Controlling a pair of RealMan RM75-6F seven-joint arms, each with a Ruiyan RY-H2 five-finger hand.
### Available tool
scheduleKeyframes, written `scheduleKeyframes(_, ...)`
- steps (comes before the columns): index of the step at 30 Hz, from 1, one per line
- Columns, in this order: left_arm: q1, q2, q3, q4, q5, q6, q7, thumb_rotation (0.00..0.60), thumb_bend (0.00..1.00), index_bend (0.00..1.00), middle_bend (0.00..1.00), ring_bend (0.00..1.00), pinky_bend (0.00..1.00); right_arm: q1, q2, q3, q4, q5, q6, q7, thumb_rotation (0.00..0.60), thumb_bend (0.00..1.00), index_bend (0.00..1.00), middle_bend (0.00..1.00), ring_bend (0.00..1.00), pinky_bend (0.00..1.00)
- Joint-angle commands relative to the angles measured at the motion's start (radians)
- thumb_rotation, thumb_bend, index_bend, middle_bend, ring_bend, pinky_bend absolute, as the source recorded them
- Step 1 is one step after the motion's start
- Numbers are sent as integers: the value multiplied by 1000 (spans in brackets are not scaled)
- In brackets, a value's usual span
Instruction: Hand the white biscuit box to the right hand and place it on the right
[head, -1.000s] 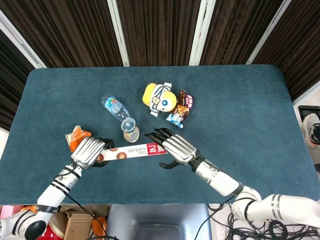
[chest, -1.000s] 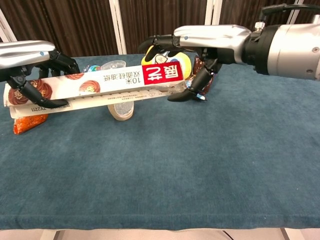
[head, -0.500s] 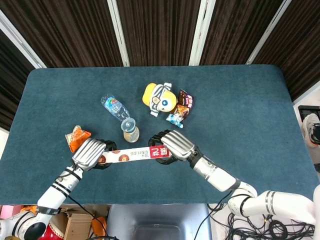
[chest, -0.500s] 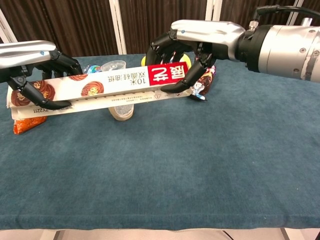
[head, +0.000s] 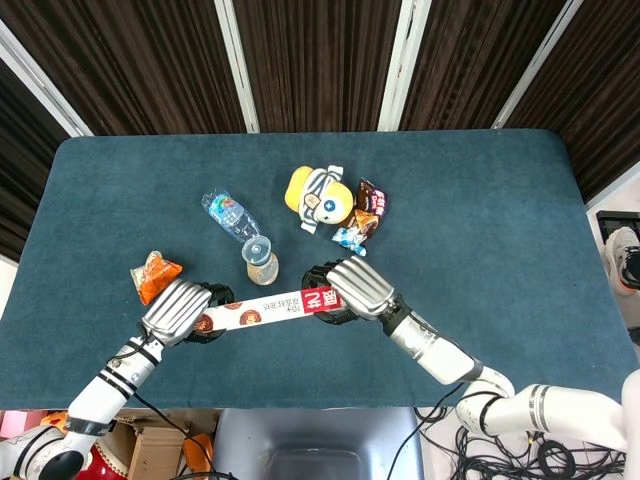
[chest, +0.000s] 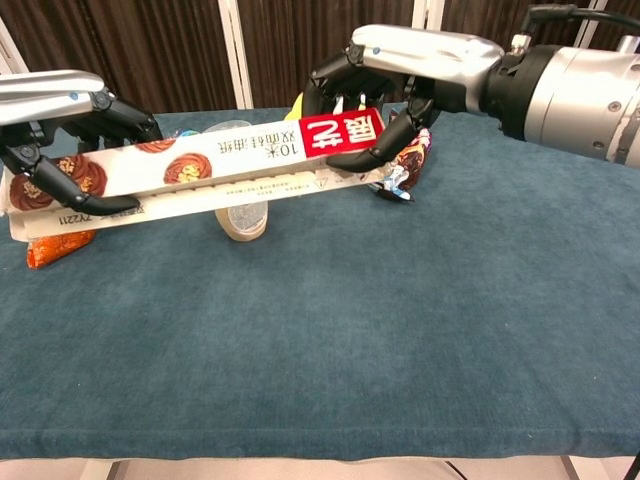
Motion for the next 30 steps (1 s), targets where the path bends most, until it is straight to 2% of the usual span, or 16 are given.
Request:
scheduleKeyframes(1,12,16,-1,2,35,11,-53,600,254,406,474,483,699,-13,-16,1,22,-21,42,3,600,444,995,807,746,802)
scheduleKeyframes(3,18,31,-1,1,56,9,-103,600,226,310,389,412,625,-18,-18,1,34,-33,61,20,600,449,1000,812,753,810)
scheduleKeyframes(6,25,53,-3,0,93,8,-178,600,199,223,312,314,493,-26,-21,1,53,-54,91,46,600,450,1000,815,756,817)
scheduleKeyframes(9,34,64,-4,13,138,26,-234,600,181,173,251,236,379,-34,-25,-3,72,-72,116,79,600,450,1000,817,757,819)
scheduleKeyframes(13,52,88,-7,25,184,64,-279,600,174,126,169,153,283,-48,-16,-9,92,-91,145,114,600,450,1000,818,758,821)
scheduleKeyframes(17,99,138,-3,47,203,141,-250,600,173,115,137,115,250,-98,17,-39,115,-129,214,164,600,450,1000,818,758,822)
scheduleKeyframes(20,151,177,7,82,177,194,-221,600,174,115,137,113,248,-161,55,-88,160,-167,286,246,600,450,1000,818,758,822)
scheduleKeyframes(23,202,195,23,144,132,227,-194,600,178,115,138,113,246,-235,76,-152,255,-202,357,349,600,450,1000,818,758,822)
scheduleKeyframes(26,251,172,40,233,102,262,-190,600,188,107,138,110,243,-296,77,-205,387,-206,390,492,600,450,1000,818,758,822)
scheduleKeyframes(30,299,114,58,353,94,283,-263,600,204,97,138,104,239,-356,39,-246,579,-187,387,629,600,450,1000,818,758,822)
